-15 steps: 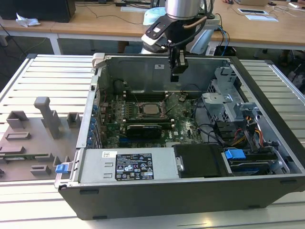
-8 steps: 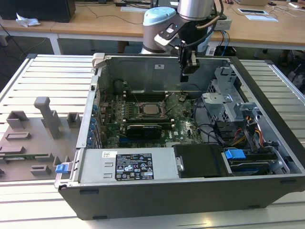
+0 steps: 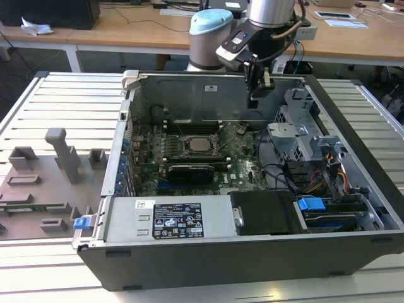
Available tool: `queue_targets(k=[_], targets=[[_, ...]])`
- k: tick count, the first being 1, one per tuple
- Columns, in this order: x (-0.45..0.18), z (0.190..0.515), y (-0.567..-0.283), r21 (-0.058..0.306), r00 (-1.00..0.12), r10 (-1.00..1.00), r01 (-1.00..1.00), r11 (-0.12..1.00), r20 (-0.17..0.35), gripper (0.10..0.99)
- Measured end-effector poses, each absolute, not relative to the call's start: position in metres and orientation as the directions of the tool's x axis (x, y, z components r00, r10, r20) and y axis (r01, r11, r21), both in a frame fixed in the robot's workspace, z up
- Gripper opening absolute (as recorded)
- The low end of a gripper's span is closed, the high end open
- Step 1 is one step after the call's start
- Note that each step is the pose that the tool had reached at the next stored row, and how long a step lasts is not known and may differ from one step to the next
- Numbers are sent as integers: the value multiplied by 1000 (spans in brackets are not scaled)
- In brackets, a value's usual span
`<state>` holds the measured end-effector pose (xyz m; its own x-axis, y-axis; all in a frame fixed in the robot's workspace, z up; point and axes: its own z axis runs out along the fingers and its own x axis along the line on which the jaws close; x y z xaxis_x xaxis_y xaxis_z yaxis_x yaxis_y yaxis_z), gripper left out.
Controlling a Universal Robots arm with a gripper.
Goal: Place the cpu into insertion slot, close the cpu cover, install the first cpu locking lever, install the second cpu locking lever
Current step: 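Close the cpu cover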
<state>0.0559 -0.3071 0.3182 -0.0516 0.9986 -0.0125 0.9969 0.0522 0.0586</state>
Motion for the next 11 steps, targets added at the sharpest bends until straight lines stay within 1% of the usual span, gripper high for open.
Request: queue_targets(k=[2,3,4,6,7,8,11], targets=[[58,318,-307,58,-52,999,997,52,-12,106],[59,318,-307,52,-52,999,997,52,-12,106],[61,318,-307,40,-52,999,998,52,-11,106],[68,317,-307,-13,-52,999,999,52,-9,106],[70,317,-307,-31,-53,999,998,52,-8,106],[72,317,-307,-40,-53,999,998,52,-7,106],[73,317,-307,-41,-53,999,998,52,-7,106]])
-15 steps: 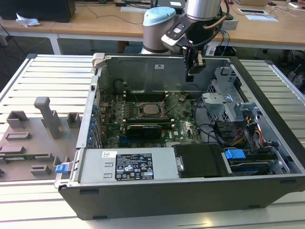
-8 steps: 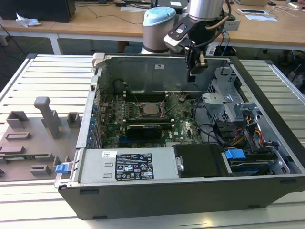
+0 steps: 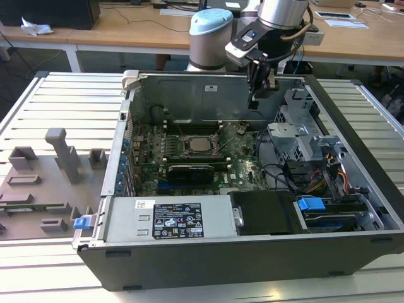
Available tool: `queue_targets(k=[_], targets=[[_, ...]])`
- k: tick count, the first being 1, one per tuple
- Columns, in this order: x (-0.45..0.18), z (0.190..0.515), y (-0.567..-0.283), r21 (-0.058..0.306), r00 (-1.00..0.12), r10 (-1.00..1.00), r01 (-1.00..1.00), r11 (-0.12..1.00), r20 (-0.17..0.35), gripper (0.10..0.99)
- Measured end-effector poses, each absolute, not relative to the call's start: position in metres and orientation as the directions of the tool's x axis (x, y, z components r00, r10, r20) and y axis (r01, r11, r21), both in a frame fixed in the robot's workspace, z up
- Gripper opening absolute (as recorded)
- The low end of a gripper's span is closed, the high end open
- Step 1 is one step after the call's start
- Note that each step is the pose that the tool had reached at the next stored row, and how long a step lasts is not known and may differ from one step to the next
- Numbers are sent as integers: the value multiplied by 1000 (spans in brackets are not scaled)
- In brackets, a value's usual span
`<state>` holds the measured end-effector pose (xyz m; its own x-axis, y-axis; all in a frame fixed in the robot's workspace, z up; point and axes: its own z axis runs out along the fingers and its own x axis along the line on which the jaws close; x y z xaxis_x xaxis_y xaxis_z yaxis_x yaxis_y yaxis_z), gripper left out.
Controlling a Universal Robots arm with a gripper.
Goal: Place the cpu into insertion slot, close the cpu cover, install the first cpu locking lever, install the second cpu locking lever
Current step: 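Close the cpu cover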
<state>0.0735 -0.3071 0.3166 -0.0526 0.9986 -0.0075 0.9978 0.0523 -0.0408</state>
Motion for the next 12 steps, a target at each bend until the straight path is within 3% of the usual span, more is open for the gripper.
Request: queue_targets(k=[12], targets=[[76,294,-307,-47,-53,999,998,52,-7,106]])
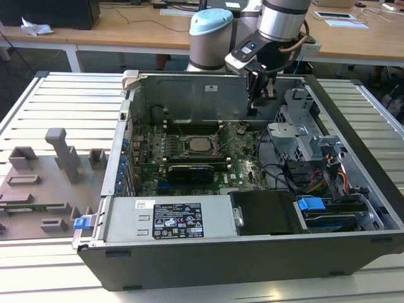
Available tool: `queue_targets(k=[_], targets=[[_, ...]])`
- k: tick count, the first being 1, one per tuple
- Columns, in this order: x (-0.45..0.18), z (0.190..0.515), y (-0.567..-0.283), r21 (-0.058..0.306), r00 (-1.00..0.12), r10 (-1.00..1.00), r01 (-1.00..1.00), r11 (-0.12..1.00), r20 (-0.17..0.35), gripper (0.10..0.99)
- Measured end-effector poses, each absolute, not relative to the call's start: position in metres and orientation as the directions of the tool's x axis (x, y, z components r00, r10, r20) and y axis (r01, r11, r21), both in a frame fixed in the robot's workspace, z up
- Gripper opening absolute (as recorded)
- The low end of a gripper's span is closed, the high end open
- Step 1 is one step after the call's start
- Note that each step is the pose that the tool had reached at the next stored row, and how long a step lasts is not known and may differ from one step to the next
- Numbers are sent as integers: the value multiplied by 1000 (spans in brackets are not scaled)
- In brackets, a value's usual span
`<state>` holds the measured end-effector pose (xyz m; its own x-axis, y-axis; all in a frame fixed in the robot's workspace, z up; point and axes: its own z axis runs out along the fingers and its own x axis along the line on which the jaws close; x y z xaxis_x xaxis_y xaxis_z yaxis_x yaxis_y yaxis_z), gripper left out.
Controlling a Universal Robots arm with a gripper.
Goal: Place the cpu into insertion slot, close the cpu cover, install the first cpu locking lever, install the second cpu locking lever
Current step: 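Close the cpu cover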
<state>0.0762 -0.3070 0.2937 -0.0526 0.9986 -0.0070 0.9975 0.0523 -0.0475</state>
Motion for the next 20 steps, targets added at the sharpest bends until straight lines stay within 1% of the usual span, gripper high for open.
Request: queue_targets(k=[20], targets=[[59,243,-307,-48,-53,999,997,52,-7,106]])
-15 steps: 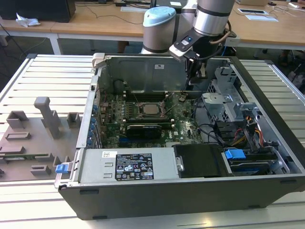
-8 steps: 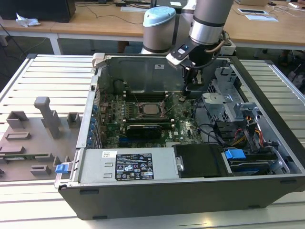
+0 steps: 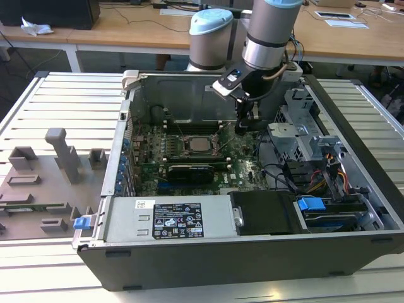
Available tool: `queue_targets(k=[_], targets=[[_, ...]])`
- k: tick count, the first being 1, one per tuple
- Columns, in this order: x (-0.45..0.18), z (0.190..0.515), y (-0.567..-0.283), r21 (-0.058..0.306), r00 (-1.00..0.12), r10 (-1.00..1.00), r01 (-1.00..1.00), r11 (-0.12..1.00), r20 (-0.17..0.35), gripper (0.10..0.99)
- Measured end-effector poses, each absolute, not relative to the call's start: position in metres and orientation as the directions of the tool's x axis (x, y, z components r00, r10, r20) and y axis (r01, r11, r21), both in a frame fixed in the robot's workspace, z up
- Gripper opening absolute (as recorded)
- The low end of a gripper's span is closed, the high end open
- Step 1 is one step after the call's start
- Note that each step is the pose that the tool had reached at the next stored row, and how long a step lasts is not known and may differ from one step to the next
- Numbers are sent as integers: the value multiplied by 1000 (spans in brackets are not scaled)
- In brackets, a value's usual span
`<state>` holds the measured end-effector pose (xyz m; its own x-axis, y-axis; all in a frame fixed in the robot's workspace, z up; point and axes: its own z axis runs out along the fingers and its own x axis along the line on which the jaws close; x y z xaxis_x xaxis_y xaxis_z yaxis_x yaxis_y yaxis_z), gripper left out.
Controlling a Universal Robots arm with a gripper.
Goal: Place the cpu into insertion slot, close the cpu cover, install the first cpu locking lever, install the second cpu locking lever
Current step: 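Close the cpu cover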
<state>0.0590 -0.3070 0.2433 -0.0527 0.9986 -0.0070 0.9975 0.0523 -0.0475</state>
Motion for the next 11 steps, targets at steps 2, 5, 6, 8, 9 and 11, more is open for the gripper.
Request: queue_targets(k=[2,5,6,8,9,11], targets=[[55,243,-307,-47,-53,999,997,52,-7,106],[49,243,-307,-47,-53,999,998,52,-7,106],[48,243,-307,-47,-53,999,998,52,-6,106],[42,243,-307,-47,-53,999,998,52,-5,106],[38,243,-307,-47,-53,999,998,52,-3,106],[35,243,-307,-47,-53,999,998,52,-3,106]])
